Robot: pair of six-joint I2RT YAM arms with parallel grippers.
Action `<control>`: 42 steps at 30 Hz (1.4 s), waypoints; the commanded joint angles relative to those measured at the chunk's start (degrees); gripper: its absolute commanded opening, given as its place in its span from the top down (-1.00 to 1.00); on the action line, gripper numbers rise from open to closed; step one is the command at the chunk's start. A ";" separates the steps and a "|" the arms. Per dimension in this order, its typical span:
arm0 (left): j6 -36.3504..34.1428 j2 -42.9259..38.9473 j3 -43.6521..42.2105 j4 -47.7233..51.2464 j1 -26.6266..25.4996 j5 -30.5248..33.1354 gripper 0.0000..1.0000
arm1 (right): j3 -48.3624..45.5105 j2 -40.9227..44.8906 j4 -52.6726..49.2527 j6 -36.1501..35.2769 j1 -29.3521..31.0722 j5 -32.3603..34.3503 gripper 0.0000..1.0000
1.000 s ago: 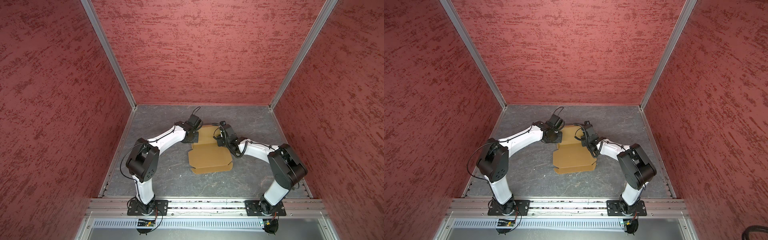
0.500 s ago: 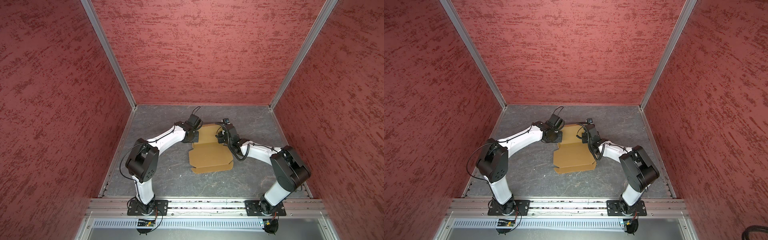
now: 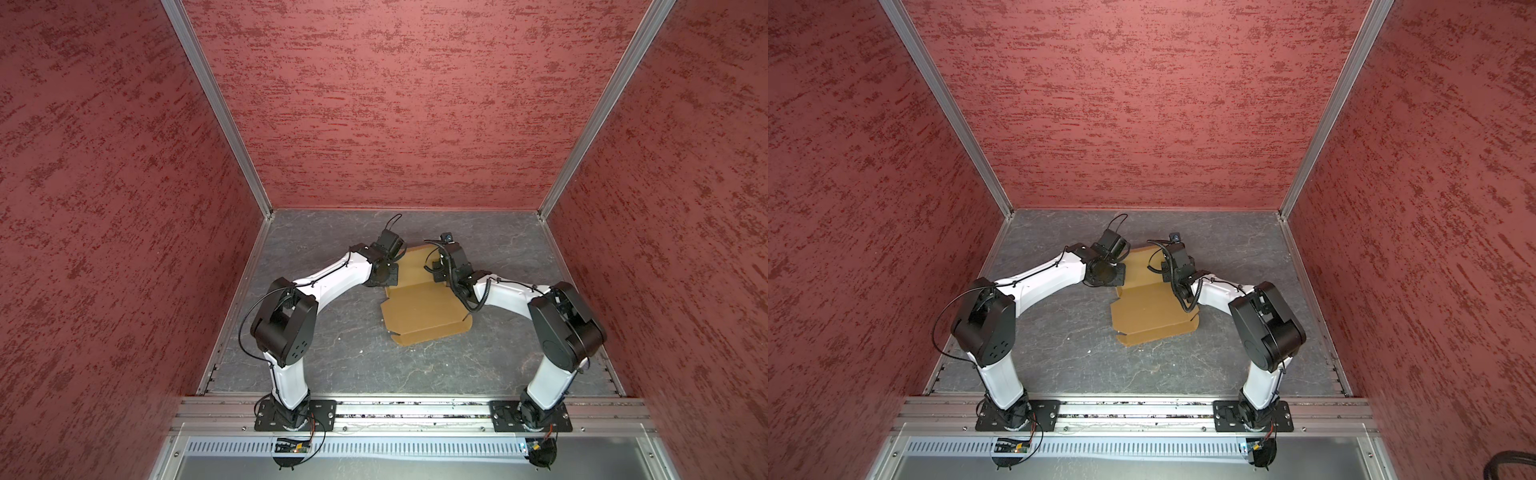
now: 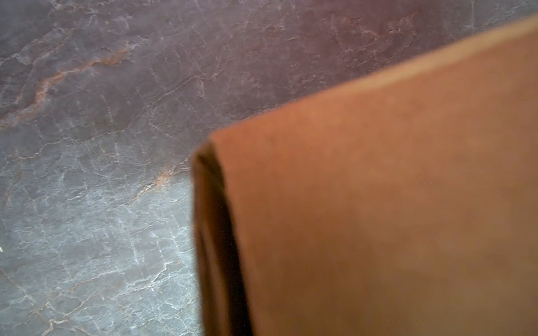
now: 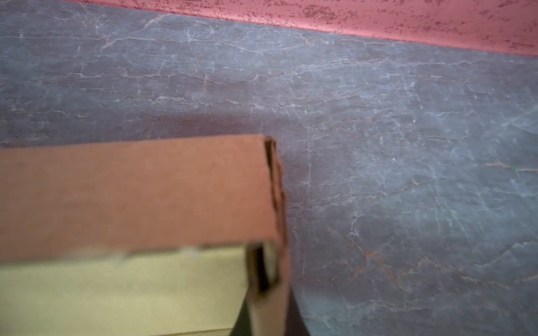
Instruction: Fold the paper box
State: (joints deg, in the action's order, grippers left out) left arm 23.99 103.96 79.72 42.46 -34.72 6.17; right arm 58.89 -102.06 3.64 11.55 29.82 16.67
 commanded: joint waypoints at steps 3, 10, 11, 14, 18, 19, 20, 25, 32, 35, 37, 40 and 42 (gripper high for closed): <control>0.80 0.17 2.18 -0.80 -1.93 -4.37 0.91 | 3.02 -1.64 -0.64 0.36 -0.05 -0.32 1.00; 1.08 1.39 4.37 -0.32 -2.37 -5.11 0.90 | 4.34 -2.96 -2.14 0.65 0.83 0.38 1.00; 1.06 1.55 4.54 -0.20 -2.39 -5.12 0.90 | 4.38 -2.94 -2.37 0.86 0.98 0.58 1.00; 1.08 1.68 4.26 -0.23 -2.41 -4.86 0.90 | 4.12 -2.63 -2.67 1.19 0.94 0.48 0.96; 1.10 1.74 3.65 0.08 -2.12 -4.08 0.91 | 3.13 -1.41 -2.67 1.19 0.94 0.47 0.85; 1.06 1.64 3.45 0.08 -1.94 -3.93 0.91 | 2.83 -1.14 -2.89 1.19 0.94 0.63 0.82; 1.06 1.68 3.30 0.08 -1.79 -3.85 0.90 | 2.73 -0.89 -3.02 1.19 0.92 0.73 0.80; 1.15 1.40 2.50 0.07 -1.07 -3.45 0.91 | 2.28 -0.20 -3.72 1.10 0.90 1.65 0.74; 1.05 1.31 1.71 0.08 -0.48 -2.91 0.90 | 1.34 0.82 -3.75 1.85 0.62 2.99 0.65; 0.97 1.16 1.33 0.01 -0.35 -2.72 0.91 | 0.83 1.35 -3.72 2.06 0.35 3.28 0.59; 0.97 1.12 1.24 0.08 -0.22 -2.66 0.91 | 0.47 1.81 -3.64 2.23 0.17 3.46 0.56; 0.80 1.13 1.23 0.08 -0.07 -2.48 0.91 | -0.11 2.48 -3.49 2.34 -0.27 3.42 0.52; 0.63 0.99 1.14 0.08 0.01 -2.32 0.90 | -0.25 2.89 -3.47 2.38 -0.45 3.38 0.51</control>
State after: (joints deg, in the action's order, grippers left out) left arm 25.23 105.38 81.32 43.66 -34.89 5.08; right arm 59.27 -101.30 -0.12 13.06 29.85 18.50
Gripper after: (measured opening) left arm 0.068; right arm 0.243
